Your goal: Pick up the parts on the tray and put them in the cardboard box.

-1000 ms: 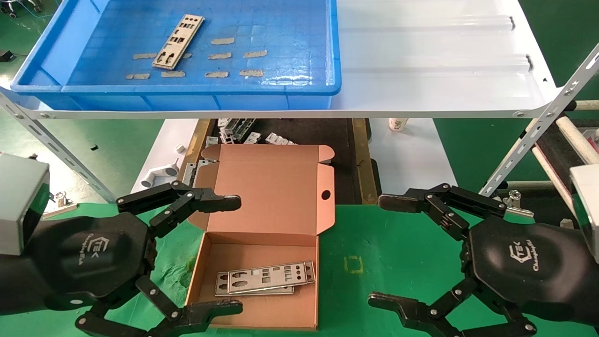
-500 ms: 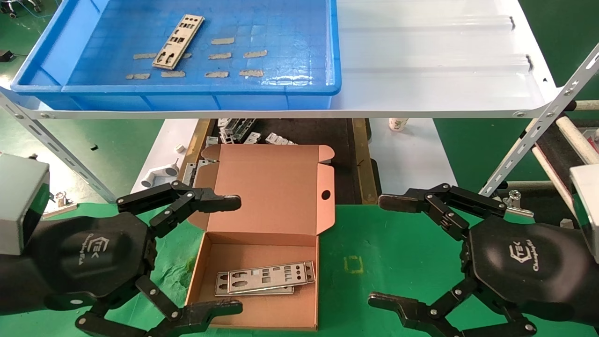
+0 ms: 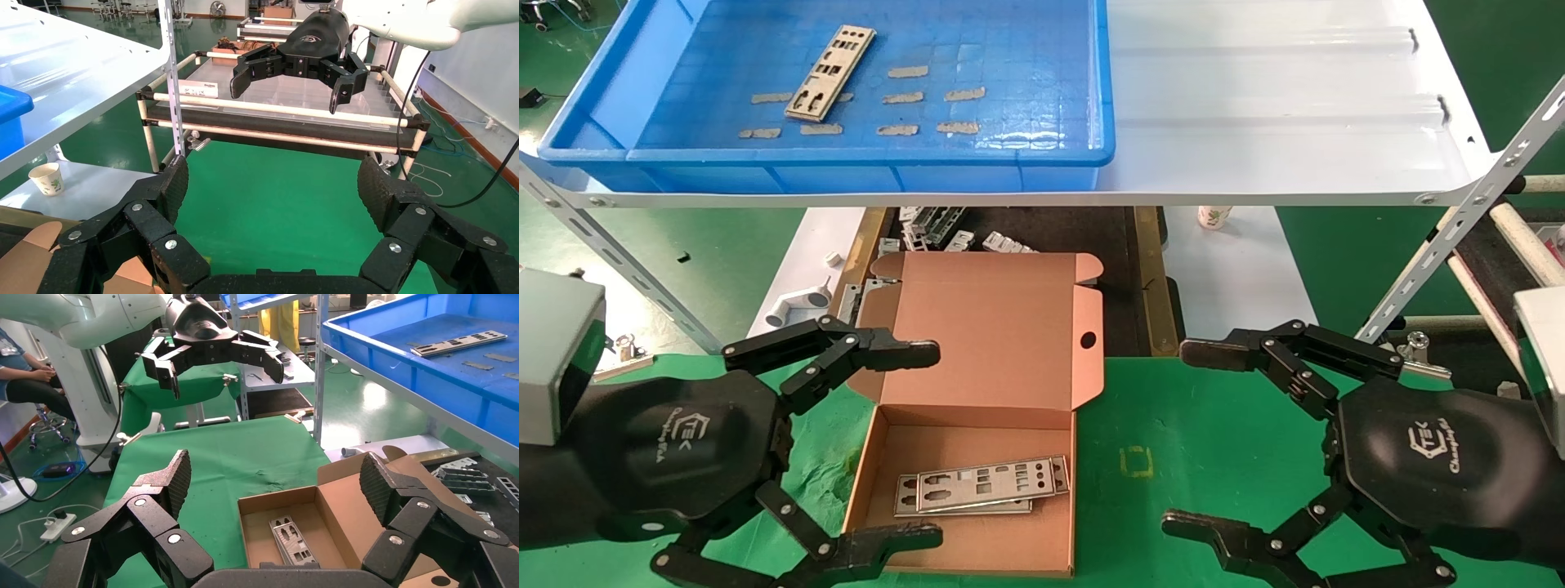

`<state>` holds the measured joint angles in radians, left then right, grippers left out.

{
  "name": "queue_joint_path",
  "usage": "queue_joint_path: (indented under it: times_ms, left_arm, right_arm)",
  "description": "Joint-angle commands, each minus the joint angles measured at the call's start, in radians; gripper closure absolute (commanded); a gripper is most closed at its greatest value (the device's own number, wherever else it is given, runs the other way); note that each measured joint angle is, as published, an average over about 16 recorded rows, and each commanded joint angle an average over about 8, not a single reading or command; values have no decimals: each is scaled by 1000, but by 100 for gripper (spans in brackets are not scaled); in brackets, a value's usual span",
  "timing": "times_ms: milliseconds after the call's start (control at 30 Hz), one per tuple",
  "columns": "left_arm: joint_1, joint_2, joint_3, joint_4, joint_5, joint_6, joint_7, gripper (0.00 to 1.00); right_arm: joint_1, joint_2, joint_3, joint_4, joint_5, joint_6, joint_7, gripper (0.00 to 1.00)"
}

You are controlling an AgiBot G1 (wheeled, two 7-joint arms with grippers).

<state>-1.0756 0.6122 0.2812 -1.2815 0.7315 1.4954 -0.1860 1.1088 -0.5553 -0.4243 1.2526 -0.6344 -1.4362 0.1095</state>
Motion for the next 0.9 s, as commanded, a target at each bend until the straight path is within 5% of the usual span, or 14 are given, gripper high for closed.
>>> queue_joint_path:
  times_ms: [33,900]
  left_arm:
    - [0,0,0,0,0,0,0,0]
    - [0,0,0,0,0,0,0,0]
  right_arm:
    - [0,0,0,0,0,0,0,0]
    - [0,0,0,0,0,0,0,0]
